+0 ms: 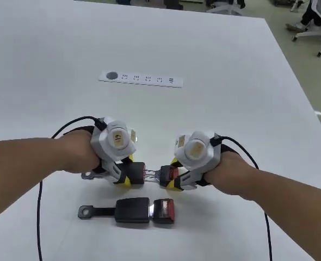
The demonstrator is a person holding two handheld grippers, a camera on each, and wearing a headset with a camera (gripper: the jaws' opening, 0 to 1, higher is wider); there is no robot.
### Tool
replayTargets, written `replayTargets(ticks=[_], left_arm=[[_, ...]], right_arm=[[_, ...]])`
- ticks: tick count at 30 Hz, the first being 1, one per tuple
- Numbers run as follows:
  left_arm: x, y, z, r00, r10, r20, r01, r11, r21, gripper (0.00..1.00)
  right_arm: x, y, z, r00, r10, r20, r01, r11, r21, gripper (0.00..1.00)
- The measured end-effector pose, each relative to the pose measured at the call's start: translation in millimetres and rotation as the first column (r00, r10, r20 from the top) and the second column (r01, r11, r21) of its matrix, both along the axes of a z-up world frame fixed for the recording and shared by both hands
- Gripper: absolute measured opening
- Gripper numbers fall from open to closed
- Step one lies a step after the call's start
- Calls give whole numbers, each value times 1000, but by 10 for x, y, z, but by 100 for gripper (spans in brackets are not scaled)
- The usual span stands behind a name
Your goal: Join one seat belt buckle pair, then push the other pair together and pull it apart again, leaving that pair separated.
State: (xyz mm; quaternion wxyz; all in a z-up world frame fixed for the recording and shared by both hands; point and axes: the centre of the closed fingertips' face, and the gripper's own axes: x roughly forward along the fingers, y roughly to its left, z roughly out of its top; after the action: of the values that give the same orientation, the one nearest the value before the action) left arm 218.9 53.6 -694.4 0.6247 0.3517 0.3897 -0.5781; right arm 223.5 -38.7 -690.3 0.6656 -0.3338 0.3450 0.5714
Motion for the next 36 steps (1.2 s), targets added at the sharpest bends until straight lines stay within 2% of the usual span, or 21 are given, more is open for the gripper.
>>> replayTargets(ticks=[12, 22, 24, 32, 33, 35, 36], left_arm=[[-12, -2, 15, 1000, 17, 5, -17, 1000, -18, 35], [-3, -7, 15, 1000, 20, 7, -20, 1000, -16, 35], [-7, -10, 18, 1000, 20, 10, -20, 1000, -14, 35], [1, 1, 6, 1000, 17, 14, -17, 1000, -11, 35], [-1, -5, 9, 1000, 15, 17, -15, 1000, -12, 35], [13, -10, 0, 999, 2, 32, -2, 1000, -16, 35], [8, -2, 7, 999, 19, 31, -18, 999, -28, 35]], right_arm=[[-39, -469, -8, 999, -41, 3, 41, 999, -14, 33], [-48, -893, -39, 998, -65, -9, 65, 996, -54, 33], [-85, -913, -36, 998, -70, -9, 69, 996, -61, 33], [-54, -913, -39, 996, -94, -1, 94, 993, -73, 34], [-48, -926, -40, 994, -105, -2, 104, 992, -75, 35], [-1, -929, -29, 992, -123, 28, 125, 988, -85, 38], [12, -941, -28, 989, -145, 28, 147, 985, -93, 40]])
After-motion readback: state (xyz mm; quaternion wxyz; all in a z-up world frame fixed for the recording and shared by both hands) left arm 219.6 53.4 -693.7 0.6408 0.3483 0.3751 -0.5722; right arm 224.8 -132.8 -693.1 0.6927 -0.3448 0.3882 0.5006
